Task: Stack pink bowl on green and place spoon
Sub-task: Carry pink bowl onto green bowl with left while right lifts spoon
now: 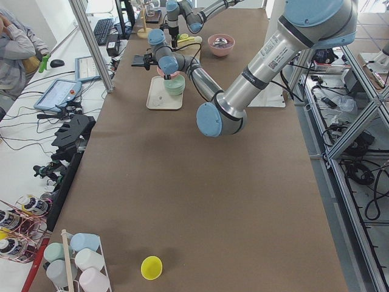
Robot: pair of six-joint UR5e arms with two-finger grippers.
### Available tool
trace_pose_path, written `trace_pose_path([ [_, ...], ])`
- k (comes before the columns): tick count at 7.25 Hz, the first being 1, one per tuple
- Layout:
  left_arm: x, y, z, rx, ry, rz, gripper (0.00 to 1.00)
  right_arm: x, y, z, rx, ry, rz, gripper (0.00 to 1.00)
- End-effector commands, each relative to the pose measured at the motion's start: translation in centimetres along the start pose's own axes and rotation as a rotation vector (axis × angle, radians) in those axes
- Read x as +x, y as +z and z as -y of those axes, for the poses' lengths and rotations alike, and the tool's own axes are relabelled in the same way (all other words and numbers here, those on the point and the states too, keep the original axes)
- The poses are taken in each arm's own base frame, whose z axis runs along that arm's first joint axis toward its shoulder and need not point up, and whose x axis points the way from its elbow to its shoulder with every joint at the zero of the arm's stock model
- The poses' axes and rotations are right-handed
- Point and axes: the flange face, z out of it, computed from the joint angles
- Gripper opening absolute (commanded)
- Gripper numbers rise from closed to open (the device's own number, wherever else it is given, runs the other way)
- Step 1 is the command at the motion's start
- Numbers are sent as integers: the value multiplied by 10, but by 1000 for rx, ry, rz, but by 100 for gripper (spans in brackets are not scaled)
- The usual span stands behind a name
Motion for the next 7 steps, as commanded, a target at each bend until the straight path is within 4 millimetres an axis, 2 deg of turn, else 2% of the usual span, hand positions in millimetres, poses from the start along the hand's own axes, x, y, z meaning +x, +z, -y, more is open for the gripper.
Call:
trace_pose_path([
  [1,13,27,-18,-2,5,18,0,-8,-9,7,8,-2,16,0],
  [2,9,44,-23,10,15,39,0,-8,-15,10,12,4,17,0],
  [3,19,71,-43,-10,41,44,0,-16,-21,13,8,2,34,0],
  [4,17,73,-40,32,78,13,95,-34,-44,27,8,51,62,0],
  [5,-3,73,-32,142,127,-41,99,-67,-65,34,-10,62,111,0],
  [6,-50,53,-16,169,134,-77,99,-120,-86,41,4,133,154,0],
  [7,-90,17,-3,90,105,-106,99,-176,-104,41,8,212,194,0],
])
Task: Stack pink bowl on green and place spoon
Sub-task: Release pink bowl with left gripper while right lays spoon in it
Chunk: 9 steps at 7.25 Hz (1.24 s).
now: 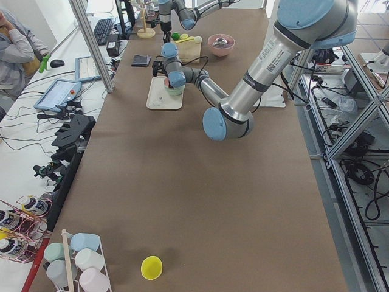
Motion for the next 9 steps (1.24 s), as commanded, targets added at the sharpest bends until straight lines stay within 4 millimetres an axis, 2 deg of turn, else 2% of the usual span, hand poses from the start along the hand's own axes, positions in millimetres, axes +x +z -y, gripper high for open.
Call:
trace_pose_path([
  [1,-100,-89,21,-61,-58,-69,99,-118,-21,-19,-3,137,88,0],
  [2,-133,-130,24,-61,-63,-88,99,-179,-22,-41,-3,201,118,0],
  [3,-180,-149,17,-72,-26,-81,99,-237,-17,-67,39,256,134,0],
  [4,-223,-165,12,-67,16,-65,99,-270,-12,-84,55,282,147,0],
  [5,-245,-174,12,-63,30,-59,99,-294,-7,-100,63,295,157,0],
  [6,-247,-179,13,-67,35,-66,99,-306,6,-115,74,284,154,0],
  [7,-249,-177,13,-68,33,-63,99,-302,10,-115,74,281,150,0],
  [8,-247,-178,13,-67,33,-62,99,-277,17,-118,65,261,143,99],
  [9,-247,-178,15,-62,33,-58,99,-221,8,-140,64,184,165,100],
])
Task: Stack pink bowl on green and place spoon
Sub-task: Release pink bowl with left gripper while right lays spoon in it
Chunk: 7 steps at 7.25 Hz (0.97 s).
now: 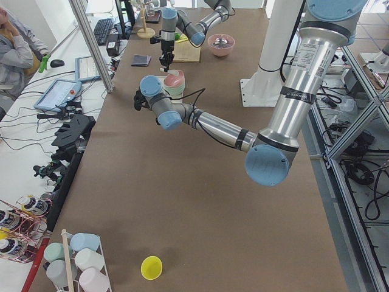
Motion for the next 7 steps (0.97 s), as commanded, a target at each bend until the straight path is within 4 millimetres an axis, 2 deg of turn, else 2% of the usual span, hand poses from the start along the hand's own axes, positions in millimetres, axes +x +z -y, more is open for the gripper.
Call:
trace_pose_path([
  [1,1,1,2,5,-1,5,99,76,-37,12,-30,-110,22,100],
  [2,1,1,2,4,-4,6,99,74,-48,22,-29,-104,29,100],
  [3,-4,-2,1,9,-9,8,99,83,-69,44,-39,-81,39,100],
  [4,-13,-21,7,41,-20,12,99,116,-81,72,-45,-55,25,100],
  [5,-47,-50,8,87,-22,34,99,169,-107,111,2,-90,7,100],
  [6,-93,-53,-7,80,68,77,99,264,-129,152,2,-199,-43,100],
  [7,-124,-64,-14,104,116,122,99,354,-149,188,19,-326,-107,100],
])
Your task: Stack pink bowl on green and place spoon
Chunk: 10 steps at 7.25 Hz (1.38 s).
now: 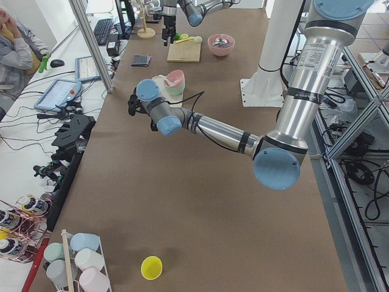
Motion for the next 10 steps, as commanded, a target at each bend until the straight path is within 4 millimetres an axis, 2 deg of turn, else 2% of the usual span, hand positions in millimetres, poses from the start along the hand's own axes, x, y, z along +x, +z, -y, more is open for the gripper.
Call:
trace_pose_path([
  [1,-103,-25,-40,28,137,116,99,186,-45,33,29,-195,-110,100],
  [2,-155,-37,-60,22,256,189,99,246,-62,42,4,-258,-143,100],
  [3,-181,-53,-60,42,291,254,99,296,-78,50,-13,-335,-179,100],
  [4,-222,-69,-86,38,281,333,99,328,-85,53,-42,-379,-202,100],
  [6,-264,-79,-101,-70,203,584,99,371,-98,61,-65,-427,-235,100],
  [7,-265,-81,-105,-130,162,586,99,374,-98,61,-65,-433,-249,100],
  [8,-257,-81,-102,-130,147,567,99,378,-107,60,-53,-423,-247,100],
  [9,-238,-81,-107,-127,46,454,99,388,-99,62,-86,-384,-256,100],
  [10,-232,-88,-120,-129,26,437,99,384,-99,70,-91,-372,-260,100],
])
